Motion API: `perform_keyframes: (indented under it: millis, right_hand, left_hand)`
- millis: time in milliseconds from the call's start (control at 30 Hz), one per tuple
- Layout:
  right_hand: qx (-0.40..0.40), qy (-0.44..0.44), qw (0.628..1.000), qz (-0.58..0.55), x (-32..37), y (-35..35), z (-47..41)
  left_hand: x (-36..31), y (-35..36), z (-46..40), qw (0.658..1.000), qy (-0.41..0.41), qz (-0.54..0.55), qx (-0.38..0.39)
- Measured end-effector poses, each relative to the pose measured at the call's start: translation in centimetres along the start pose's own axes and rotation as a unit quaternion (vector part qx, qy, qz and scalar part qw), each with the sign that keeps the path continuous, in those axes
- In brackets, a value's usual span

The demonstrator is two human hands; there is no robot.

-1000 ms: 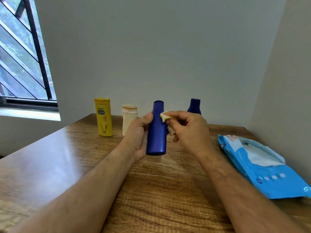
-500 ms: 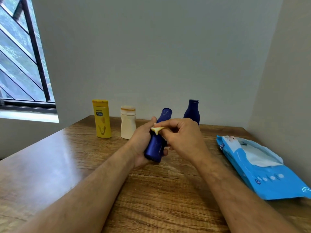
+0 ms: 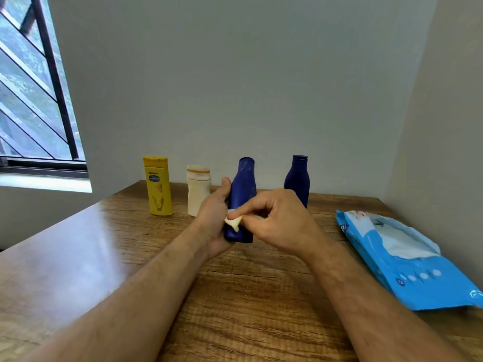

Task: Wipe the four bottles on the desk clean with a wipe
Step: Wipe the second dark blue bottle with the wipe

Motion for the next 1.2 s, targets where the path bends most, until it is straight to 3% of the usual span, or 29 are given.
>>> perform_keyframes:
  millis: [200,300,400,467,567,767,833,933,1000,1200]
  right_hand:
    - [-0.17,0.001,0.985,-0.028,-0.3,-2.1,-0.3]
    - [-0.09,0.014,0.995,-0.039,-0.4,-1.4,-0.3]
    - [0.042,0.015,0.999,0.014,-0.2,0.7,-0.3]
    - [0.083,0.013,0.995,0.049,-0.1,1.4,-0.2]
    - [0.049,0.005,0.997,0.052,-0.2,0.7,-0.3]
    - [-0.118,0.018,0.992,0.029,-0.5,-1.8,-0.3]
    - [-0.091,0.016,0.996,0.0,-0.2,-1.6,-0.2]
    - [0.037,0.02,0.999,-0.021,0.1,0.2,0.0]
    - [0.065,0.015,0.998,-0.004,0.0,0.8,0.0]
    - [-0.171,-0.001,0.985,0.038,0.0,-2.0,0.0]
  left_hand:
    - [0.4,1.2,0.6,0.999,-0.002,0.0,0.044]
    - [0.0,0.7,0.4,1.0,0.016,0.005,0.012]
    - [-0.4,-0.2,0.0,0.997,0.036,0.042,-0.054]
    - [-0.6,-0.5,-0.1,0.994,0.051,0.053,-0.081]
    - [-0.4,-0.5,-0.1,0.995,0.045,0.051,-0.069]
    - [0.2,0.6,0.4,0.999,0.019,0.021,-0.016]
    - [-0.1,0.4,0.4,0.999,0.025,0.026,-0.024]
    - [-0.7,-0.1,0.2,0.996,0.045,0.059,-0.043]
    - [-1.0,-0.3,0.3,0.995,0.053,0.066,-0.052]
    - [0.0,0.9,0.9,0.987,0.059,-0.149,-0.008]
Point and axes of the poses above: each hand's wrist, its own z-axis away from the middle knuckle, its own y-axis out of the palm, x = y × z, the point moved 5 cm from there along -z, towards the middle knuckle
